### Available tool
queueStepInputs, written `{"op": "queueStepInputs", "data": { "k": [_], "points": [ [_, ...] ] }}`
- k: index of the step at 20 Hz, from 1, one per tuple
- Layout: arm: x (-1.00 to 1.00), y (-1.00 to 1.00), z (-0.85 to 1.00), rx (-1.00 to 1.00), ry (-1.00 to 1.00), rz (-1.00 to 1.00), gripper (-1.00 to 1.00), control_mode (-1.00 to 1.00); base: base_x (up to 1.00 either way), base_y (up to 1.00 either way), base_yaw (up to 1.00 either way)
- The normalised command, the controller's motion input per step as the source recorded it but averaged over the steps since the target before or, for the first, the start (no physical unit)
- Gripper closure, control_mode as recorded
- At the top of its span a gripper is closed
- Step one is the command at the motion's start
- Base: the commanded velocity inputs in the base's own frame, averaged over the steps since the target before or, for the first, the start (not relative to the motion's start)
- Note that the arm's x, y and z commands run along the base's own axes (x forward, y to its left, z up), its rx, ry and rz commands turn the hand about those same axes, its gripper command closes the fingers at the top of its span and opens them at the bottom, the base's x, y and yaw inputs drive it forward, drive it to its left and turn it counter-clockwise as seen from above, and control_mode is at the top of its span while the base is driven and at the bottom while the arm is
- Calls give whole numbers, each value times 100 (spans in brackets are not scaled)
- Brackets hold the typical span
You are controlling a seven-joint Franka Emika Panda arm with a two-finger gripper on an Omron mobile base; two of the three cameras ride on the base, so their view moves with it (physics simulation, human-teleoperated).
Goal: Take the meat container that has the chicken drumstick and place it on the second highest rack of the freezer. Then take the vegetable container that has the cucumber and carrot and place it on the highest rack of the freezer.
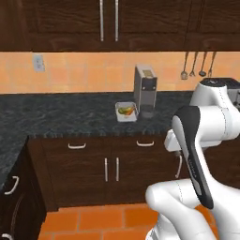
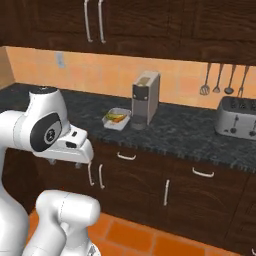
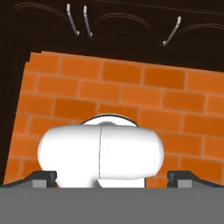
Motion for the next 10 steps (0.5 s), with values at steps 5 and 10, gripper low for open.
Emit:
{"op": "queueStepInputs", "data": {
  "k": [5, 10],
  "points": [
    [0, 0, 0, 0, 0, 0, -100, 100, 75, 70, -38],
    [0, 0, 0, 0, 0, 0, -100, 100, 72, 65, -27]
  ]
}}
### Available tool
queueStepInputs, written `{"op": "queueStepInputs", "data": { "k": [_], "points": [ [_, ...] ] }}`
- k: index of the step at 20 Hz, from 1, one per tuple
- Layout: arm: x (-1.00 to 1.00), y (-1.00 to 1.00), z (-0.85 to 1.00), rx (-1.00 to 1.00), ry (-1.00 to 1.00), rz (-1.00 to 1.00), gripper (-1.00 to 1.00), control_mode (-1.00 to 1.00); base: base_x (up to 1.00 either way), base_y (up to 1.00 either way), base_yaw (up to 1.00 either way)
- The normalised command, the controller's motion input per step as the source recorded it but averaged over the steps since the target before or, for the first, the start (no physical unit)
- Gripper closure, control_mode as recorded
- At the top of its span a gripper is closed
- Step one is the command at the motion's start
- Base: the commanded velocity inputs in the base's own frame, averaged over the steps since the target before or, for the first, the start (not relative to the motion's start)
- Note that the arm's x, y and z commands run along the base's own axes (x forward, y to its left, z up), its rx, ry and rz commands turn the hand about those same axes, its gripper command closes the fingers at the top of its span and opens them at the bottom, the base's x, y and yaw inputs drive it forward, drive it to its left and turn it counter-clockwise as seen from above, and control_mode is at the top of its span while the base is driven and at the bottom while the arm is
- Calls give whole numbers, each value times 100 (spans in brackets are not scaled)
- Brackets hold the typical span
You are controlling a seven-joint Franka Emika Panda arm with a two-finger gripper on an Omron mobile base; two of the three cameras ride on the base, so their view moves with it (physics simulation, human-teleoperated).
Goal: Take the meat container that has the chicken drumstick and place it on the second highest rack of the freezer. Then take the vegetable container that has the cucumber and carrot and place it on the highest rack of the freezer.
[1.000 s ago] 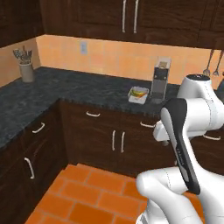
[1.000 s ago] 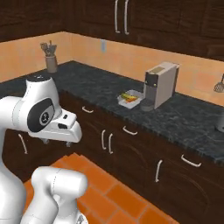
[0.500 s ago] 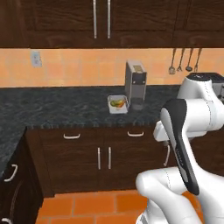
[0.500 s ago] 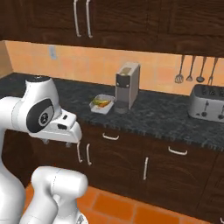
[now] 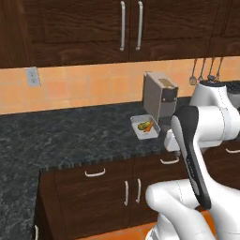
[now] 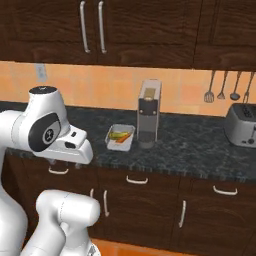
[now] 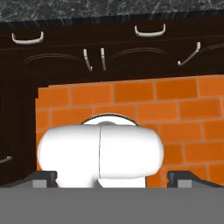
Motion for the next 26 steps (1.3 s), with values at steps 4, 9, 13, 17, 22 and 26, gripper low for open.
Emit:
{"op": "queueStepInputs", "data": {
  "k": [4, 9, 13, 17, 22, 26],
  "points": [
    [0, 0, 0, 0, 0, 0, -100, 100, 43, 34, -13],
    [0, 0, 0, 0, 0, 0, -100, 100, 35, 43, -1],
    [0, 0, 0, 0, 0, 0, -100, 100, 51, 54, -1],
    [0, 0, 0, 0, 0, 0, -100, 100, 33, 18, -4],
    [16, 0, -3, 0, 0, 0, -100, -100, 6, 0, 0],
    [78, -39, -29, 0, 2, -29, -100, -100, 0, 0, 0]
  ]
}}
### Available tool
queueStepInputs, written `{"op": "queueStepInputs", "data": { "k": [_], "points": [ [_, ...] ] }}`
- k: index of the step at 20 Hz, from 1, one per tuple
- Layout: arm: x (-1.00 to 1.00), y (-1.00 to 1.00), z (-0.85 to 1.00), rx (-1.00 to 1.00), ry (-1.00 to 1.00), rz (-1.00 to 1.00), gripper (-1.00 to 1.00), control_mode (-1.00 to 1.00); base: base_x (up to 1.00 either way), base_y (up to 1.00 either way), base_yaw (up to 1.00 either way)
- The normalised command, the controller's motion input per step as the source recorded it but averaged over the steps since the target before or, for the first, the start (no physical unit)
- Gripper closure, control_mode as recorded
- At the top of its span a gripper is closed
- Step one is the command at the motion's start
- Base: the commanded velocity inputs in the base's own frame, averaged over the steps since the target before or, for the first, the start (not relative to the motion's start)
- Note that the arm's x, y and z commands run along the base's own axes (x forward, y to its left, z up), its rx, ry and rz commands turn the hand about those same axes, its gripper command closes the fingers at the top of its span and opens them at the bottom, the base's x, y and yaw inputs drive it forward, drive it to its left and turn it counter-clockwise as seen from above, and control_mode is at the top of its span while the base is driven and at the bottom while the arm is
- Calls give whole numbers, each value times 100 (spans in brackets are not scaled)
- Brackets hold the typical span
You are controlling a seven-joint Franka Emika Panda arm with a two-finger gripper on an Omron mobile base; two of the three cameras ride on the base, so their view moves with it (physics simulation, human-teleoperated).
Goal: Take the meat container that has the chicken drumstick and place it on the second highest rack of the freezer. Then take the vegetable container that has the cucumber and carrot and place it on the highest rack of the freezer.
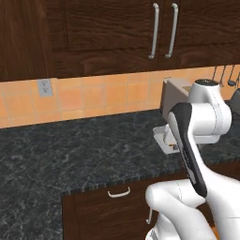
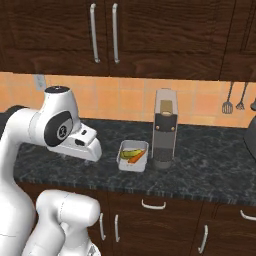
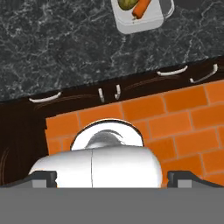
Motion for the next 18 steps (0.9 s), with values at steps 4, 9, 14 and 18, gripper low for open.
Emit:
{"op": "queueStepInputs", "data": {
  "k": [4, 9, 14, 18],
  "points": [
    [75, -64, -56, 2, 2, -50, -100, -100, 0, 0, 0],
    [63, -60, -65, 0, 0, -60, -100, -100, 0, 0, 0],
    [75, -45, -55, 0, 0, -55, -100, -100, 0, 0, 0],
    [84, -39, -46, 7, 0, -43, -100, -100, 0, 0, 0]
  ]
}}
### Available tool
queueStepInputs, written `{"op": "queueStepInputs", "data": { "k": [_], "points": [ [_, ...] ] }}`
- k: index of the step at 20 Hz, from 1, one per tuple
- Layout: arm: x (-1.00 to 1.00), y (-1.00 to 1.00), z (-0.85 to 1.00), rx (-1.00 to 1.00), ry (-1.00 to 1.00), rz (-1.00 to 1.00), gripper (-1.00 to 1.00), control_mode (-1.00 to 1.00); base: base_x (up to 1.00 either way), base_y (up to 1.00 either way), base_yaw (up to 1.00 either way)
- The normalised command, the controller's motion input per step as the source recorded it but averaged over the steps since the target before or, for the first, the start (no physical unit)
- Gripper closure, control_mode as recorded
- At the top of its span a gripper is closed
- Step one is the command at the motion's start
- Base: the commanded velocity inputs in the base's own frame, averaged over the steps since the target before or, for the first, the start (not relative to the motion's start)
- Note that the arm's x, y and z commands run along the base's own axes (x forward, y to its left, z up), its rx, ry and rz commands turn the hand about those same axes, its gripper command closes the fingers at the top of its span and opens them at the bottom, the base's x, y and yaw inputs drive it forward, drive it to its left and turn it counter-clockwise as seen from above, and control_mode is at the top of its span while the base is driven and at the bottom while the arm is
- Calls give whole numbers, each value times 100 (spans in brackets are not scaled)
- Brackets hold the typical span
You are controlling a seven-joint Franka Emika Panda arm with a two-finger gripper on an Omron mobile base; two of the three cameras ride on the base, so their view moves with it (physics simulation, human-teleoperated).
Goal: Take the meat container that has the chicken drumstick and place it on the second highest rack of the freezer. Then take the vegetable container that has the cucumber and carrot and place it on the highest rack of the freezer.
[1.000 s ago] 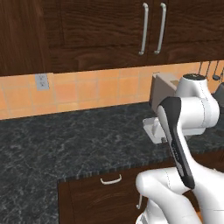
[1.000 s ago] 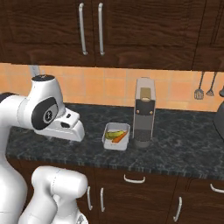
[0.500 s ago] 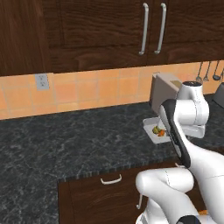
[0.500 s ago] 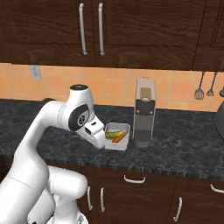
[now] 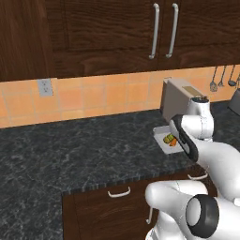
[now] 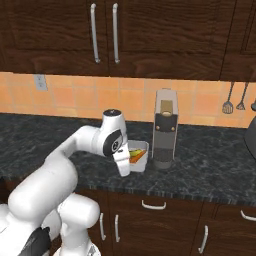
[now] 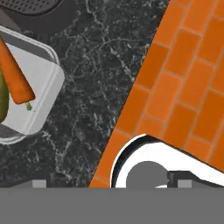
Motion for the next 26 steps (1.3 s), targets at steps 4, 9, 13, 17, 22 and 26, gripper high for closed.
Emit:
{"op": "queueStepInputs", "data": {
  "k": [4, 9, 13, 17, 22, 26],
  "points": [
    [91, -22, -41, 14, 2, -21, -100, -100, 0, 0, 0],
    [58, -11, -18, 6, 3, -4, -100, -100, 0, 0, 0],
    [34, 0, -5, 0, 3, -1, -100, -100, 0, 0, 0],
    [31, 0, -25, 0, 2, 0, -100, -100, 0, 0, 0],
    [10, -6, -54, 0, 0, 0, -100, -100, 0, 0, 0],
    [8, -12, -22, 1, 0, 0, -100, -100, 0, 0, 0]
  ]
}}
